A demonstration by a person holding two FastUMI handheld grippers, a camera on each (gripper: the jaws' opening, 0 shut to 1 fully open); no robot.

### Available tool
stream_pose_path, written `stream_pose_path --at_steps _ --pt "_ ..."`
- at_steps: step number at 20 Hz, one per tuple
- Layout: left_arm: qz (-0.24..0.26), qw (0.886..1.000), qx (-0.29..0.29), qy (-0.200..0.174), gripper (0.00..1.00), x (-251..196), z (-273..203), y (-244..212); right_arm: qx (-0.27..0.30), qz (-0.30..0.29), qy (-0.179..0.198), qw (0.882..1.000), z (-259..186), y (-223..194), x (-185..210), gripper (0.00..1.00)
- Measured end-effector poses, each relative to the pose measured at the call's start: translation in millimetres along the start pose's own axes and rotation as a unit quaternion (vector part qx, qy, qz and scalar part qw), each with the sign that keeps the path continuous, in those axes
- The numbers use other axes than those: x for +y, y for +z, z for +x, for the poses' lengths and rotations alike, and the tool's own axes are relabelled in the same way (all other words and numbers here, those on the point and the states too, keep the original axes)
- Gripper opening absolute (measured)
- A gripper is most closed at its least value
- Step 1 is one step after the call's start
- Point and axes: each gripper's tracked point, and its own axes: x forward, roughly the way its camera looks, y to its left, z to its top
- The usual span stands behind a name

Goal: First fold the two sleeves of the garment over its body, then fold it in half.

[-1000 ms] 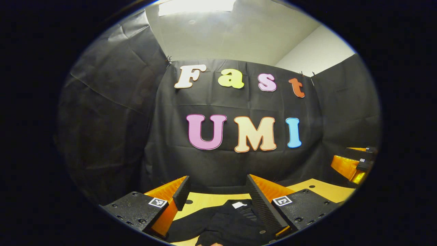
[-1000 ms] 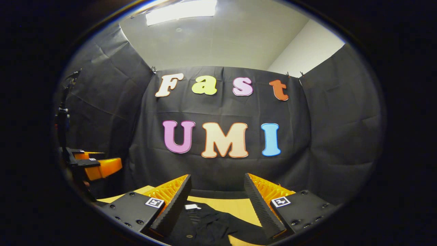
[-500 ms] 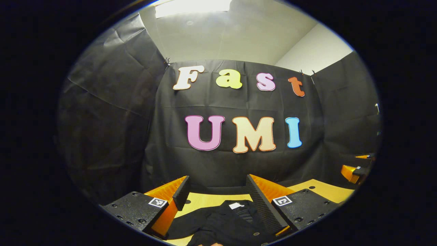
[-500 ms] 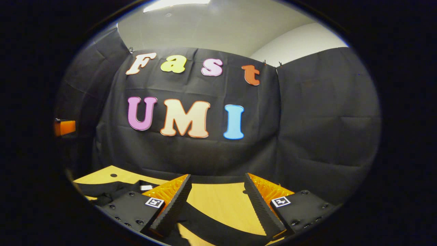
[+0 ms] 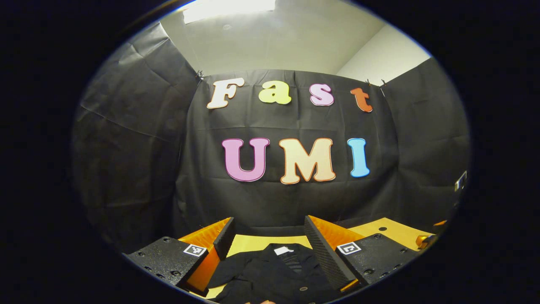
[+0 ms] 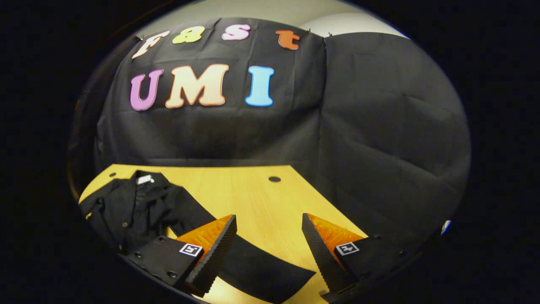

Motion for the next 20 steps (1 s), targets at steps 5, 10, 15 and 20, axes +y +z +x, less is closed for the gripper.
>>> stream_pose_path --at_steps 5,10,15,20 --pt "0.016 1.000 -0.001 0.004 0.99 -29 0 6 0.075 -0.010 0.009 0.997 27 -66 -21 0.98" --pt "0.030 1.000 0.003 -0.007 0.99 -60 7 9 0.126 0.009 0.020 0.992 32 -105 -29 1.00" --pt "0.029 0.999 0.005 -0.015 0.92 -78 10 6 0.175 0.008 0.032 0.984 25 -143 -36 0.99" --pt "0.017 1.000 0.011 -0.012 0.94 -72 14 -2 0.183 0.040 0.072 0.980 26 -143 -21 0.65"
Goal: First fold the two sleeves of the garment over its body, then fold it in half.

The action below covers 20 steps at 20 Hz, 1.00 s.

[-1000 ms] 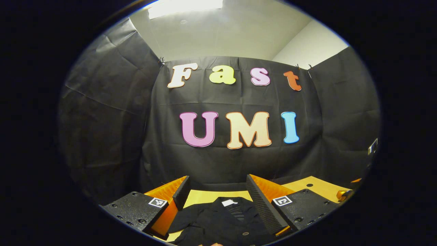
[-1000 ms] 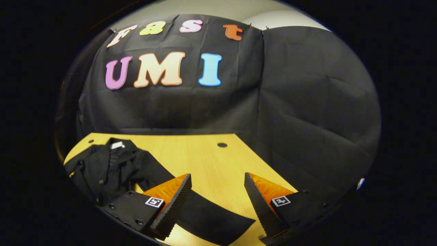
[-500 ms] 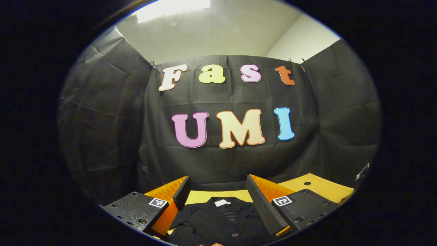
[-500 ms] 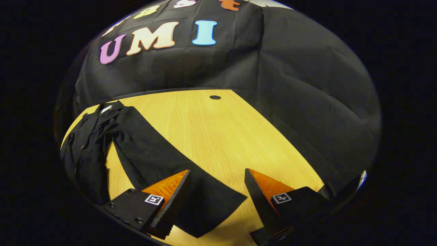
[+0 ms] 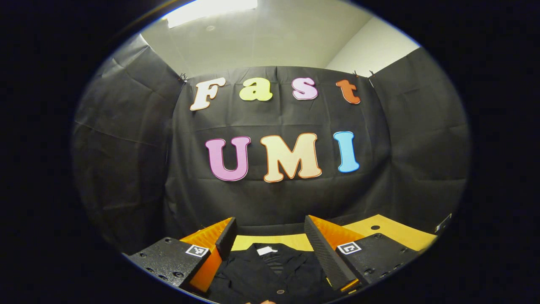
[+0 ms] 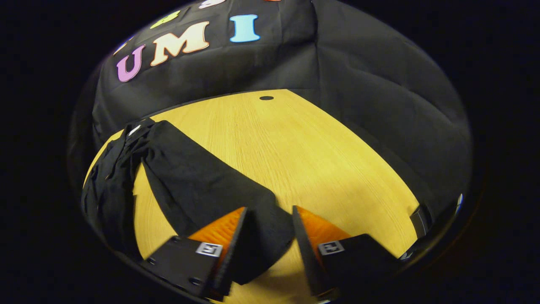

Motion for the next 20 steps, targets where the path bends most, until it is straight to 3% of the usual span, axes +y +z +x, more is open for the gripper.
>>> stream_pose_path --at_steps 3,5,6,8,9,15,17,18,20 --pt "-0.011 1.000 -0.005 0.004 0.94 15 -2 -1 0.027 0.036 0.010 0.999 -2 -1 8 0.15" --pt "-0.014 1.000 -0.009 0.008 0.94 33 -4 -2 0.032 0.094 0.012 0.995 -6 7 16 0.05" --pt "-0.013 1.000 -0.010 0.012 0.99 45 -6 0 0.020 0.116 0.008 0.993 -9 16 18 0.05" --pt "-0.007 0.999 -0.016 0.027 0.94 73 -8 1 -0.002 0.130 0.007 0.992 -15 40 28 0.05" --pt "-0.005 0.999 -0.018 0.034 0.99 86 -10 -1 -0.013 0.124 0.009 0.992 -21 49 31 0.05" --pt "-0.001 0.998 -0.012 0.058 0.99 153 -19 -11 -0.087 0.069 0.039 0.993 -50 127 118 0.05" --pt "-0.002 0.997 -0.009 0.071 0.94 176 -24 -15 -0.101 0.048 0.060 0.992 -56 143 154 0.05" --pt "-0.003 0.997 -0.008 0.077 0.99 187 -25 -16 -0.104 0.039 0.072 0.991 -60 148 174 0.05" --pt "-0.004 0.996 -0.004 0.090 0.99 210 -31 -22 -0.113 0.020 0.092 0.989 -67 159 209 0.05"
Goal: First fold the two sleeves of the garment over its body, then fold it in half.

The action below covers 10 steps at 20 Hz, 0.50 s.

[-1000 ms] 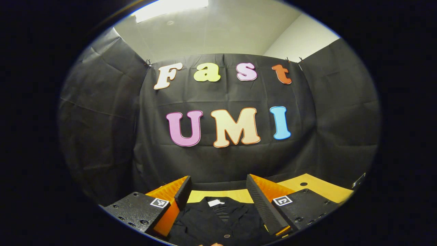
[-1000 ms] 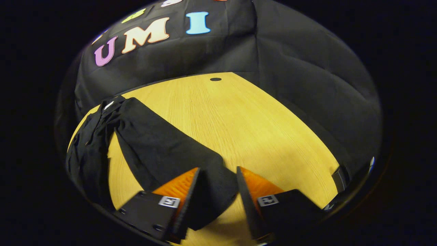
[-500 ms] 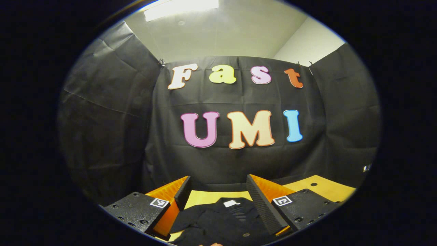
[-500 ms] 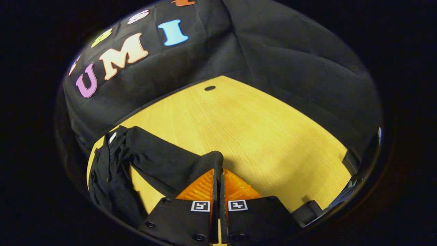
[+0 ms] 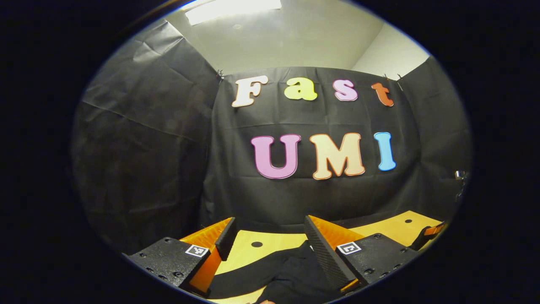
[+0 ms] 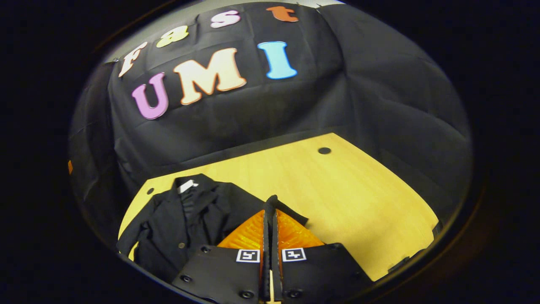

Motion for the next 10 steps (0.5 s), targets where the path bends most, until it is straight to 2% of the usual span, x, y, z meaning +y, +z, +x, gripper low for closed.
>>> stream_pose_path --at_steps 9,10 --pt "0.001 0.998 0.019 0.054 0.99 96 -7 -22 -0.008 -0.051 0.078 0.996 18 11 148 0.05" --pt "0.000 0.998 0.021 0.057 0.94 104 -8 -25 -0.009 -0.054 0.085 0.995 20 10 163 0.05"
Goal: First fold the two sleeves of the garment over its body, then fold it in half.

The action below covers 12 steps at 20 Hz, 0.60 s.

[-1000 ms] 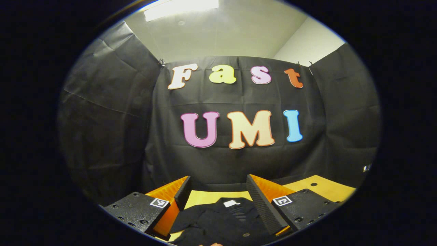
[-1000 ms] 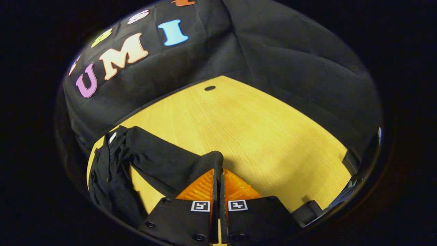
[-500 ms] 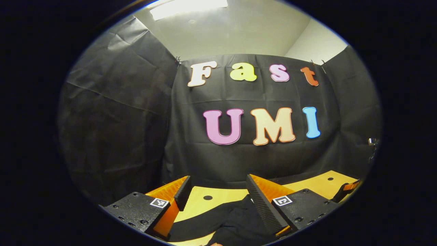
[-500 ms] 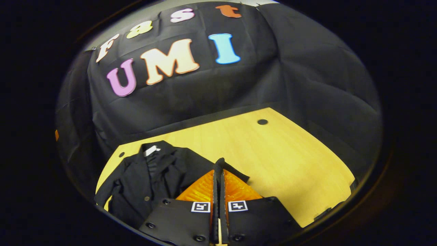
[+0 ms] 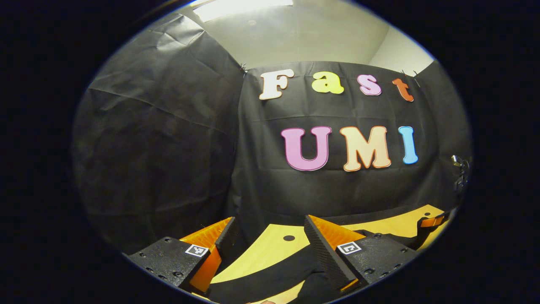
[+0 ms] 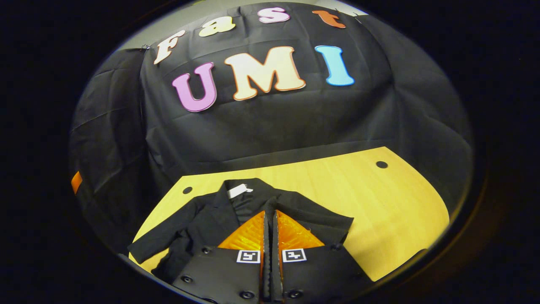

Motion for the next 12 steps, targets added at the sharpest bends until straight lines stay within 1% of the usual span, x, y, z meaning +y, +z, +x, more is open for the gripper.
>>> stream_pose_path --at_steps 1,2,3,4,5,6,7,8,9,10,11,12 --pt "0.001 1.000 0.002 0.004 0.99 9 0 -4 0.000 -0.003 0.007 1.000 5 0 15 0.05" --pt "0.003 1.000 0.004 0.008 0.99 19 2 -7 0.000 -0.006 0.013 1.000 9 -1 30 0.05" --pt "0.005 1.000 0.006 0.011 0.94 28 2 -11 0.001 -0.010 0.020 1.000 14 -2 46 0.05" --pt "0.007 1.000 0.011 0.016 0.99 37 4 -14 0.003 -0.015 0.026 1.000 20 -3 60 0.07" --pt "0.008 1.000 0.015 0.020 0.99 45 5 -17 0.004 -0.019 0.031 0.999 27 -6 72 0.02" --pt "0.008 1.000 0.017 0.023 0.99 53 6 -20 0.005 -0.023 0.036 0.999 33 -9 85 0.05" --pt "0.007 0.999 0.020 0.027 0.99 61 6 -22 0.006 -0.026 0.039 0.999 39 -11 96 0.05" --pt "0.008 0.999 0.022 0.030 0.95 69 8 -25 0.007 -0.029 0.044 0.999 44 -13 109 0.05" --pt "0.010 0.999 0.026 0.032 0.95 75 10 -29 0.009 -0.031 0.047 0.998 49 -14 119 0.05" --pt "0.011 0.999 0.029 0.034 0.99 81 11 -32 0.011 -0.032 0.050 0.998 53 -15 130 0.05" --pt "0.011 0.999 0.031 0.036 0.99 88 10 -34 0.012 -0.034 0.054 0.998 59 -18 139 0.05" --pt "0.010 0.999 0.035 0.038 0.95 95 11 -37 0.013 -0.036 0.057 0.998 65 -20 149 0.05"
